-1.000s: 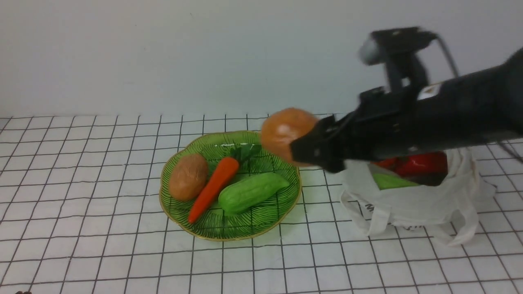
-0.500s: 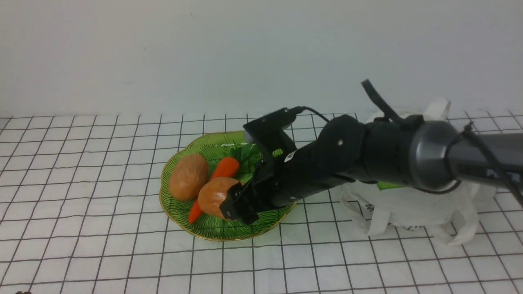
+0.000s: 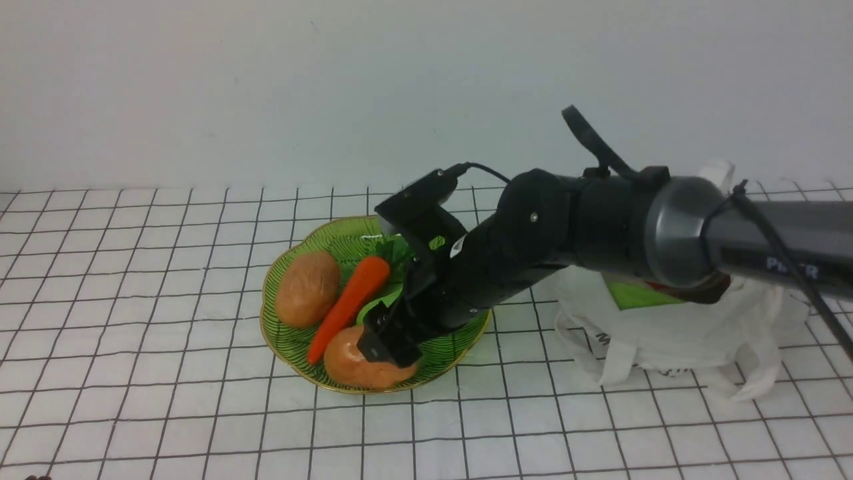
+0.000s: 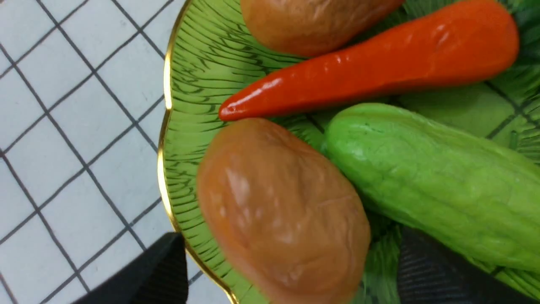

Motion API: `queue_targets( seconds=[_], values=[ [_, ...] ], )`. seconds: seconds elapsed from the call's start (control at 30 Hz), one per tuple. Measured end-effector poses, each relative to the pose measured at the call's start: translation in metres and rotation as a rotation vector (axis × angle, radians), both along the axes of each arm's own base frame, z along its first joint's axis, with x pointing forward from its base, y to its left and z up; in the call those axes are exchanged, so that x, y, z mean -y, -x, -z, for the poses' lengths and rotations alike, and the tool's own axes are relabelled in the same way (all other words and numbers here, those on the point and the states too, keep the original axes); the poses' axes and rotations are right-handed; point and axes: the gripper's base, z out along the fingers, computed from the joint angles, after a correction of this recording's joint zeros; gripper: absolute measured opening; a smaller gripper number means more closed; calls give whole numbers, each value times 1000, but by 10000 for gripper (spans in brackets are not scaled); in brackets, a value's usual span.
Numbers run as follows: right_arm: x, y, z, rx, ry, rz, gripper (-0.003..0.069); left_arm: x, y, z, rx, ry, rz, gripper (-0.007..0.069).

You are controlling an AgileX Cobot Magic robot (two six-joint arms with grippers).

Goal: Take vegetables from bag on white checkered tablecloth place on plate.

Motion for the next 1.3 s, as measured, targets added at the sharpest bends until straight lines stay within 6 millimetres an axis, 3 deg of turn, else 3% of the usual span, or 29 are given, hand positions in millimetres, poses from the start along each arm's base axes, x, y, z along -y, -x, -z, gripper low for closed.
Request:
queue_targets(
  seconds=[0.17,0.2,0.23,0.33,0.47,0.53,0.57,0.7,0.73,0.83,0.97,1.07,1.2,1.3],
  values=[
    [5,-1,-34,57,35,0,608,0,0,0,0,0,0,-8],
    [10,0,-51,65,58,29,582,0,0,0,0,0,0,-8],
    [11,0,-52,61,63,34,577,0,0,0,0,0,0,-8],
    [24,4,-88,75,115,127,472,0,0,0,0,0,0,-8],
    [61,22,-156,179,221,263,167,0,0,0,0,0,0,-8],
    [79,34,-183,237,227,328,79,0,0,0,0,0,0,-8],
    [95,48,-207,282,216,380,29,0,0,0,0,0,0,-8],
    [150,105,-275,423,92,523,-10,0,0,0,0,0,0,-8],
    [156,112,-281,437,72,532,-11,0,0,0,0,0,0,-8],
    [201,169,-317,525,-90,584,-13,0,0,0,0,0,0,-8],
    [257,245,-324,635,-314,608,-14,0,0,0,0,0,0,-8],
    [286,287,-299,764,-475,573,-14,0,0,0,0,0,0,-8],
    [297,313,-246,876,-616,498,-14,0,0,0,0,0,0,-8],
    [296,320,-207,903,-714,455,-14,0,0,0,0,0,0,-8]
  ],
)
